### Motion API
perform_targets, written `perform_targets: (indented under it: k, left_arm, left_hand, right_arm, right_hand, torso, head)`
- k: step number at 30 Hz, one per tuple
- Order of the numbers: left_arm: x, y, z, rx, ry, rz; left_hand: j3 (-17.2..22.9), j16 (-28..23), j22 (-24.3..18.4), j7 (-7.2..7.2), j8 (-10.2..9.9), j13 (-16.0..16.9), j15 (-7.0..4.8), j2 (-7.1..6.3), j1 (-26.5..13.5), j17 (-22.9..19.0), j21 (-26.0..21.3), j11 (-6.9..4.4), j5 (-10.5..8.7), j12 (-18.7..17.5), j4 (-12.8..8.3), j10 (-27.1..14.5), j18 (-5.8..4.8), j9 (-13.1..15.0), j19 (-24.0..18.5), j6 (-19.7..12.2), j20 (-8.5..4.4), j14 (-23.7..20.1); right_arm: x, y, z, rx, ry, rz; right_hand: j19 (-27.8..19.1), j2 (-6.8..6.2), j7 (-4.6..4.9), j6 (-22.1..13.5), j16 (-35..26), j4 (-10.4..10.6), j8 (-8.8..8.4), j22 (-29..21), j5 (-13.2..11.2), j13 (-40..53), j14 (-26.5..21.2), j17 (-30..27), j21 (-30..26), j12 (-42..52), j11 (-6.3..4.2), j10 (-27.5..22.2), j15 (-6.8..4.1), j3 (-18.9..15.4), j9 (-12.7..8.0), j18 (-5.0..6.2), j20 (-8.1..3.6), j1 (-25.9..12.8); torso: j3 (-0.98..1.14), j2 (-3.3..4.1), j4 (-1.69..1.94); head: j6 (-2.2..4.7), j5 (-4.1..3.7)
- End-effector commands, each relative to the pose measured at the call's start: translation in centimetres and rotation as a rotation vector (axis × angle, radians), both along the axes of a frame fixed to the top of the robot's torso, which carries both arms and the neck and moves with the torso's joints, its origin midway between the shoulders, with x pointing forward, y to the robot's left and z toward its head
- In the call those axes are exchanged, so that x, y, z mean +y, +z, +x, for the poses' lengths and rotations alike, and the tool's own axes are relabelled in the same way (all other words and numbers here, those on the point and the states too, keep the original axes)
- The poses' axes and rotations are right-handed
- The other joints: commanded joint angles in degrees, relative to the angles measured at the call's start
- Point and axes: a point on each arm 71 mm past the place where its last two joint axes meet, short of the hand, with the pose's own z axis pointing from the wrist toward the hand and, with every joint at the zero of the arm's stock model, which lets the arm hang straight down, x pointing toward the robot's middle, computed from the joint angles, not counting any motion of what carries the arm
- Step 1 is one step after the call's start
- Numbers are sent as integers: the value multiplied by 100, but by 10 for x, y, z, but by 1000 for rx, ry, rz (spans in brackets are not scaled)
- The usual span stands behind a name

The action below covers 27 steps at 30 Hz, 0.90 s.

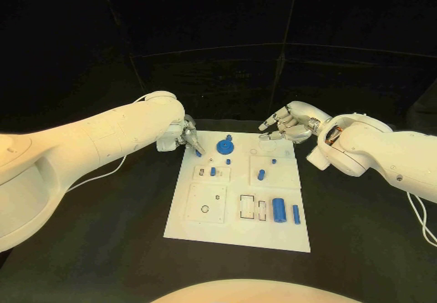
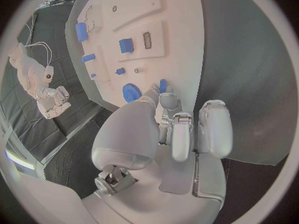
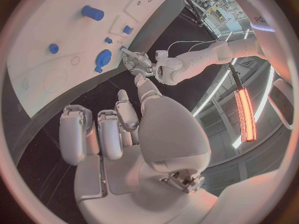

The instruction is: Assemble the parts on the task board

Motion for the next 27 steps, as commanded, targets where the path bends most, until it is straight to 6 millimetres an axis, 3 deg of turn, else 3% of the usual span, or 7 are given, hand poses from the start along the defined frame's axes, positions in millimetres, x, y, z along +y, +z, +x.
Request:
perform_targets:
  k: [1, 9, 19, 27]
  left_arm:
    - [-1, 1, 0, -26, -4, -19]
    - [3, 4, -6, -55, 17, -72]
    - [2, 13, -30, -136, 5, -128]
    - [1, 8, -53, -213, -22, -142]
  left_hand:
    - [884, 18, 34, -8, 59, -21, 20, -70, -102, 1509, 5, -6, 58, -10, -500, 79, 41, -16, 2, 34, -16, 603]
    - [2095, 18, 66, -24, 247, 11, -1, -482, -774, 1509, 6, 7, 37, 96, -731, 200, 36, 12, 13, 20, -7, 603]
    - [2430, 18, 80, -32, 348, 63, 7, -616, -955, 1509, 7, -26, 36, 169, -829, 267, 37, 38, 19, 31, -18, 603]
    - [2521, 18, 116, -47, 385, 107, -1, -685, -997, 1509, 33, -38, 36, 218, -865, 318, 29, 46, 37, 49, -24, 603]
  right_arm:
    - [1, 1, 0, -3, 12, 3]
    - [1, 1, 0, -2, 11, 2]
    - [-2, 2, -1, -3, 7, 2]
    - [-2, 2, -1, -4, 6, 2]
  right_hand:
    - [-21, 47, -5, 40, -38, -5, 39, 124, 1, 3, 371, 470, -27, -1, -31, -4, -51, -30, -9, 75, -15, 10]
    - [-18, 49, -5, 40, -42, -5, 40, 129, 1, 8, 369, 464, -25, 5, -31, 1, -51, -32, -9, 74, -15, 10]
    - [-20, 50, -5, 41, -42, -3, 41, 124, 0, 3, 370, 464, -27, 1, -31, -2, -51, -35, -9, 75, -15, 8]
    - [-18, 53, -5, 42, -41, 0, 42, 128, 1, 4, 370, 466, -26, 2, -30, -2, -51, -36, -9, 74, -15, 4]
  torso:
    - [0, -2, 5]
    - [2, -10, 12]
    - [5, -29, 58]
    - [3, -44, 97]
  head:
    - [-5, 5]
    - [1, 12]
    - [24, 42]
    - [20, 55]
